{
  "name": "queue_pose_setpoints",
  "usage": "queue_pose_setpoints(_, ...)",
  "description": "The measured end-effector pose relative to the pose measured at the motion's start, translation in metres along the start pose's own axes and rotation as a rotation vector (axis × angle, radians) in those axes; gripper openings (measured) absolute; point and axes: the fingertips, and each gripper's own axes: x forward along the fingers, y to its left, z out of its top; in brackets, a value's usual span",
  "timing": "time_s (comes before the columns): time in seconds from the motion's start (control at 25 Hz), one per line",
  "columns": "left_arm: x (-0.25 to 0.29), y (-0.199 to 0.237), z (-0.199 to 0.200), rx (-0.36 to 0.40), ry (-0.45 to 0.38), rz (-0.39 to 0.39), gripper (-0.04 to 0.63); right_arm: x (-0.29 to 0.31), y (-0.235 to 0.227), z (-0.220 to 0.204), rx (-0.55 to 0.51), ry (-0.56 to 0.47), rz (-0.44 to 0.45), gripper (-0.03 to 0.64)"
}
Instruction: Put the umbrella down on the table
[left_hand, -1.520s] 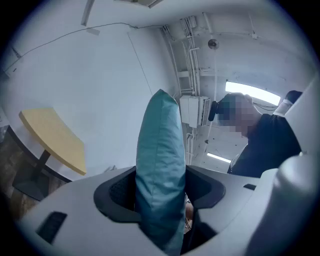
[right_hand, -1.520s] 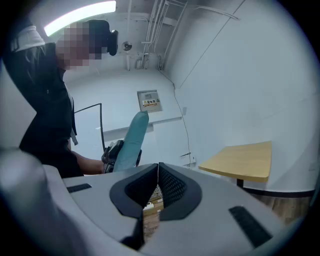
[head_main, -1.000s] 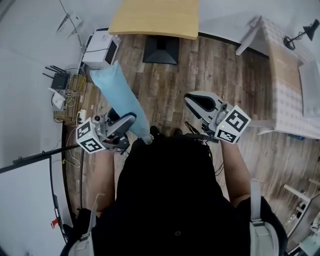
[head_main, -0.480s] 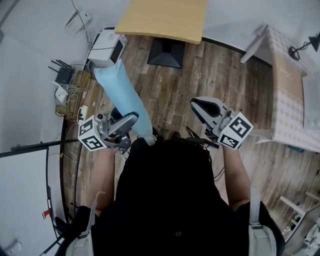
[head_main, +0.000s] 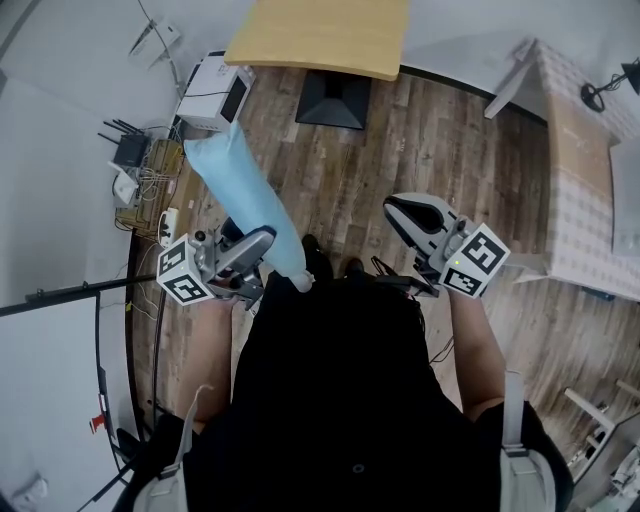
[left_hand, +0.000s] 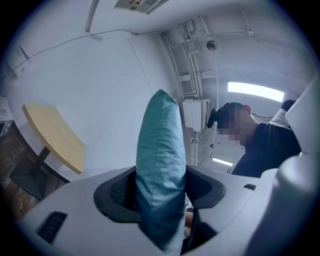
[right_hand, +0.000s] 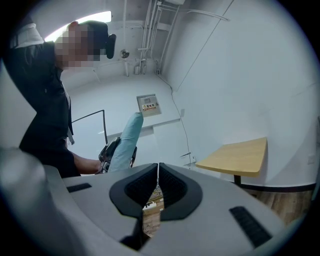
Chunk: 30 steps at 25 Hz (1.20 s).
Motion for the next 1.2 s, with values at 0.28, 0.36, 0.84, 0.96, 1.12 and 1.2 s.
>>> queue_pose_setpoints(0.28, 0.007, 0.023, 0.011, -0.058, -0.046, -0.04, 0.278, 0.011, -0.018, -0.003, 0.008, 0.021, -0.014, 0.021)
queue_pose_setpoints(0.36, 0.011, 0.036, 0.018, -0.055, -0.044, -0.042, 0.278, 0.017, -0.029, 0.0, 0.011, 0.023, -0.021, 0.021)
queue_pose_setpoints(0.84, 0.03, 0.118, 0.069, -0.032, -0.007, -0.074, 0.278, 0.092, -0.095, 0.037, -0.031, 0.048, -0.045, 0.021)
queue_pose_setpoints(0.96, 0.038, 0.141, 0.094, -0.022, -0.024, -0.102, 0.278, 0.116, -0.115, 0.054, -0.053, 0.051, -0.058, 0.021)
queue_pose_setpoints(1.12, 0.039, 0.173, 0.125, -0.025, -0.034, -0.126, 0.278, 0.151, -0.136, 0.072, -0.082, 0.058, -0.075, 0.021)
queue_pose_setpoints(1.2, 0.038, 0.191, 0.137, -0.032, -0.034, -0.135, 0.278, 0.164, -0.146, 0.079, -0.09, 0.056, -0.091, 0.021)
